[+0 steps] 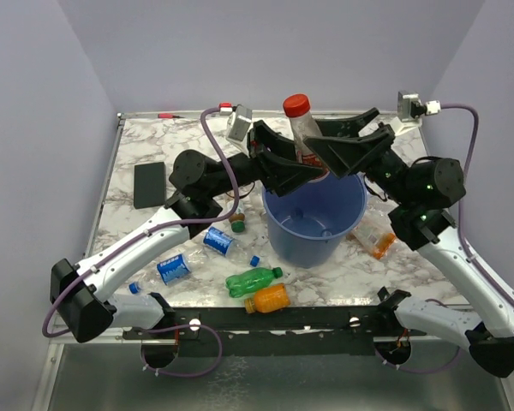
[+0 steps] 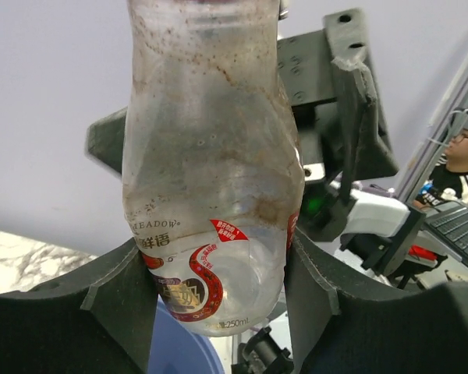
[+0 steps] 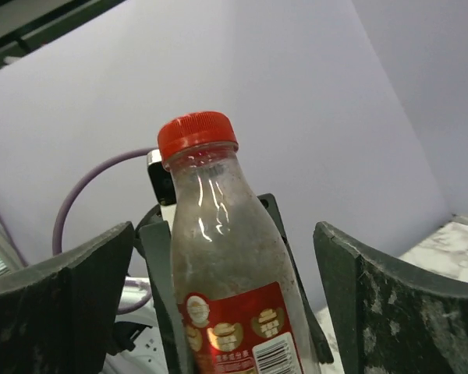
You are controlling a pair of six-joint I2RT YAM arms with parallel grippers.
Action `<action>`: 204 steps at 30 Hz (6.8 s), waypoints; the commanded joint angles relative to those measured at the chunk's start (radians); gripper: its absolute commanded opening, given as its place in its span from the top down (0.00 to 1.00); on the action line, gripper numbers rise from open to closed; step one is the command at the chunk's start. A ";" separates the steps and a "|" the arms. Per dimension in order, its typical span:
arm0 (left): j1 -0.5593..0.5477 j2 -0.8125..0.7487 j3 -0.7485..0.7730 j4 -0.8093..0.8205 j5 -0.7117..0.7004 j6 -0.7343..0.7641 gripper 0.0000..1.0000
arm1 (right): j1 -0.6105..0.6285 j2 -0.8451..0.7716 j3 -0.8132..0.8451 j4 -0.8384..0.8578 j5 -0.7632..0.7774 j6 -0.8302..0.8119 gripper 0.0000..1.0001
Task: Put the plastic bottles in the bin
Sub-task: Place the plastic bottle in the trash bin, then pick up the plastic bottle at the center of the board, then place the plastic bottle in the trash bin.
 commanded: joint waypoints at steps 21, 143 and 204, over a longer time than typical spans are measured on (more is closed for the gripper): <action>-0.229 0.180 0.424 -1.178 -0.728 0.687 0.75 | 0.003 -0.588 -0.033 -1.147 0.971 -0.251 0.00; 0.262 -0.320 -0.428 -0.661 -1.166 0.181 0.01 | -0.665 0.931 0.169 -0.797 0.273 -0.191 0.18; 0.258 -0.213 -0.007 -0.378 0.017 0.070 0.01 | -0.366 0.014 0.305 -0.684 -0.404 -0.205 0.67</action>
